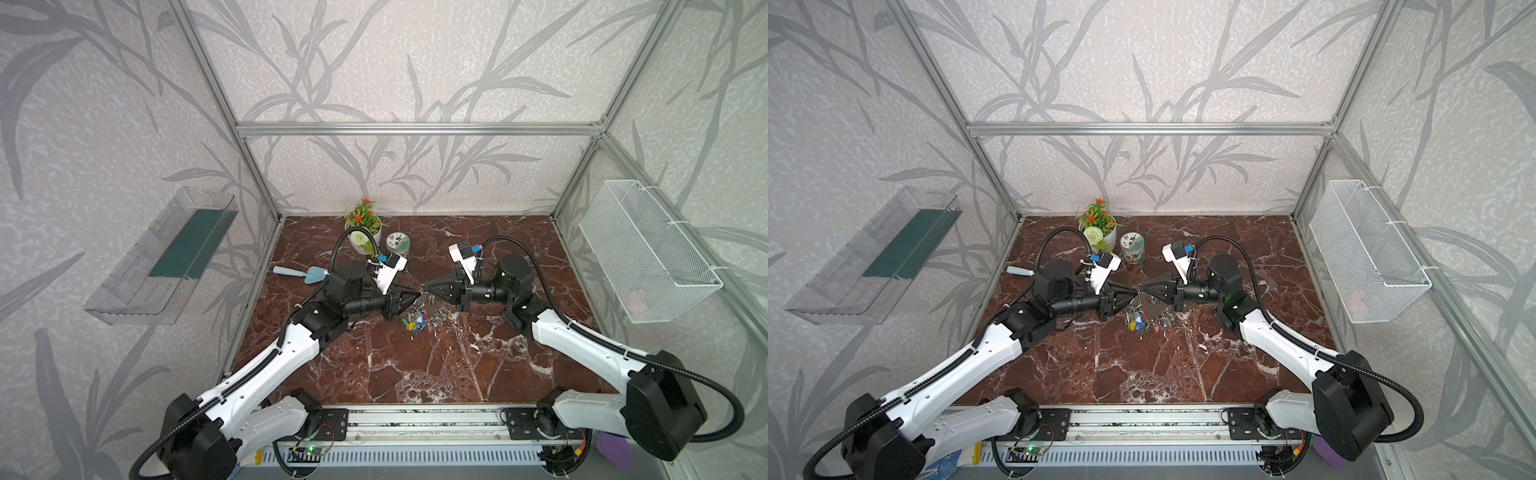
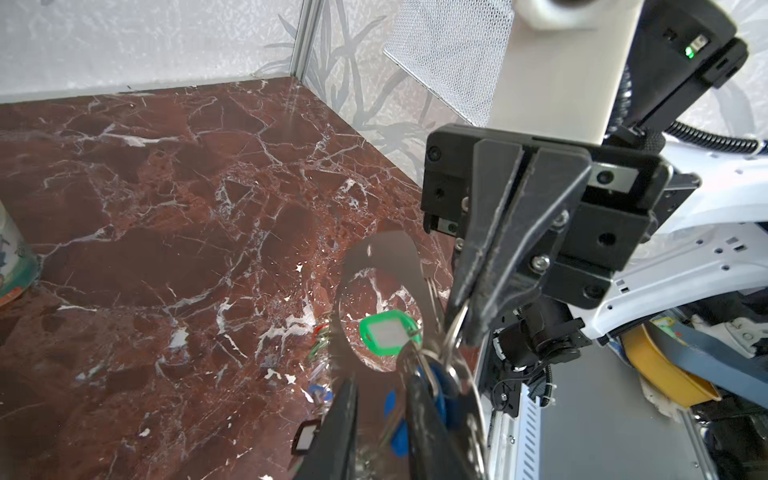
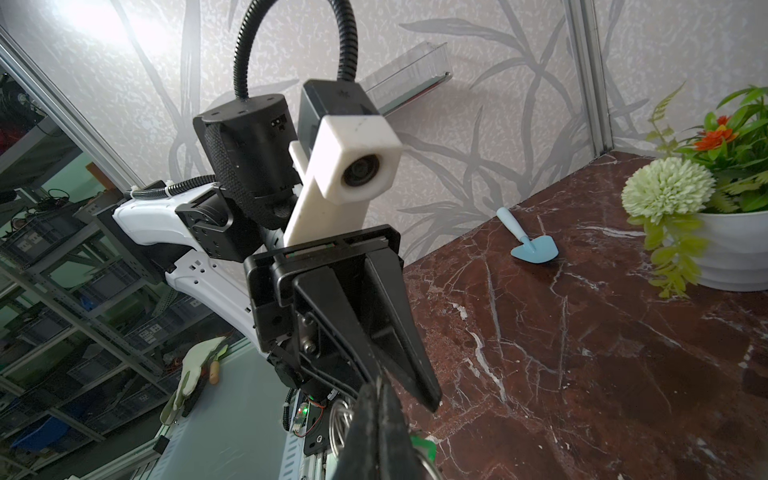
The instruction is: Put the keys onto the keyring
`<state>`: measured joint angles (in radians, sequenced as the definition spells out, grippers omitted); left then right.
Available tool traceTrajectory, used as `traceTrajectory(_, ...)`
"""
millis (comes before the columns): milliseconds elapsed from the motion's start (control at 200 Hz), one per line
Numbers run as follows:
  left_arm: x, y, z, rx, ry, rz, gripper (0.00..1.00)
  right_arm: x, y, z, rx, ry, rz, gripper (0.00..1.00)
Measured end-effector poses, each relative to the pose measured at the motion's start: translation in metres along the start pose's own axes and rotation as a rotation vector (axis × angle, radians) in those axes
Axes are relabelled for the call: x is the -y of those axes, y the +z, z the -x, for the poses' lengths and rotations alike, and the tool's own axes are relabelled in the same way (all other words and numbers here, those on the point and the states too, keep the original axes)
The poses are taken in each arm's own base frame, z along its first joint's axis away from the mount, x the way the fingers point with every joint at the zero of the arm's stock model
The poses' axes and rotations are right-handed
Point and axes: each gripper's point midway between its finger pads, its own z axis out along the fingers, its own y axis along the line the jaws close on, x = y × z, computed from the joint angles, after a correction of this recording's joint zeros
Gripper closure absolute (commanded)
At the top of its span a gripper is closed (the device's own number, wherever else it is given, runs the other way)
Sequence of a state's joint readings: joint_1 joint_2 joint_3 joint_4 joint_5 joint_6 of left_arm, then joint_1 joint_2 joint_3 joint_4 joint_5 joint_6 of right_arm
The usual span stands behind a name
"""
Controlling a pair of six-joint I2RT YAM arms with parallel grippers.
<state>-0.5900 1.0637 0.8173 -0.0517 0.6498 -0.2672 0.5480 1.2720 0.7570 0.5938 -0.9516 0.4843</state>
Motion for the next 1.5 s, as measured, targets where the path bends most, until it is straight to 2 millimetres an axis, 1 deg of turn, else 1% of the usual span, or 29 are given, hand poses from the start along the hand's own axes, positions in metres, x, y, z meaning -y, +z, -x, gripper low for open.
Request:
traceTrajectory(55, 0.000, 0.000, -0.004, -0.010, 0.005, -0.002, 0.57, 0.000, 0.000, 0.000, 0.001, 0.000, 0.000, 1.00)
traceTrajectory(120, -0.001, -0.001, -0.009, -0.023, 0.001, -0.002, 0.52, 0.000, 0.000, 0.000, 0.002, -0.001, 0.001, 1.00)
traceTrajectory(205, 0.000, -0.001, -0.013, -0.033, 0.004, -0.005, 0.50, 0.001, 0.000, 0.000, 0.002, 0.000, 0.000, 1.00)
traceTrajectory(345, 0.001, 0.001, -0.014, -0.036, 0.004, -0.012, 0.49, 0.003, 0.001, -0.001, -0.001, 0.007, -0.001, 1.00)
traceTrajectory(395, -0.002, 0.004, -0.016, -0.045, -0.004, -0.003, 0.49, 0.004, 0.001, -0.002, -0.003, 0.011, -0.002, 1.00)
traceTrajectory(520, -0.011, 0.010, -0.020, -0.057, -0.031, 0.024, 0.45, 0.007, 0.002, -0.004, -0.007, 0.021, -0.006, 1.00)
traceTrajectory(715, -0.021, 0.011, -0.012, -0.013, -0.041, 0.080, 0.46, 0.011, 0.004, -0.006, -0.008, 0.035, -0.006, 1.00)
traceTrajectory(825, -0.029, 0.011, -0.006, 0.016, -0.051, 0.125, 0.48, 0.015, 0.004, -0.006, -0.005, 0.042, -0.012, 1.00)
traceTrajectory(1130, -0.049, 0.007, 0.007, 0.091, -0.068, 0.251, 0.48, 0.012, 0.004, -0.006, -0.010, 0.051, 0.002, 1.00)
traceTrajectory(1270, -0.058, 0.004, 0.006, 0.103, -0.073, 0.299, 0.47, 0.012, 0.003, -0.006, -0.010, 0.050, 0.004, 1.00)
traceTrajectory(1350, -0.062, 0.001, 0.004, 0.107, -0.075, 0.331, 0.44, 0.013, 0.002, -0.006, -0.008, 0.050, 0.001, 1.00)
traceTrajectory(1420, -0.064, -0.007, 0.001, 0.116, -0.070, 0.360, 0.39, 0.015, 0.001, -0.007, -0.007, 0.053, -0.004, 1.00)
traceTrajectory(1454, -0.065, -0.011, 0.002, 0.126, -0.064, 0.373, 0.36, 0.016, 0.001, -0.007, -0.005, 0.054, -0.007, 1.00)
traceTrajectory(1499, -0.064, -0.019, 0.003, 0.143, -0.058, 0.391, 0.28, 0.017, 0.001, -0.007, -0.004, 0.054, -0.010, 1.00)
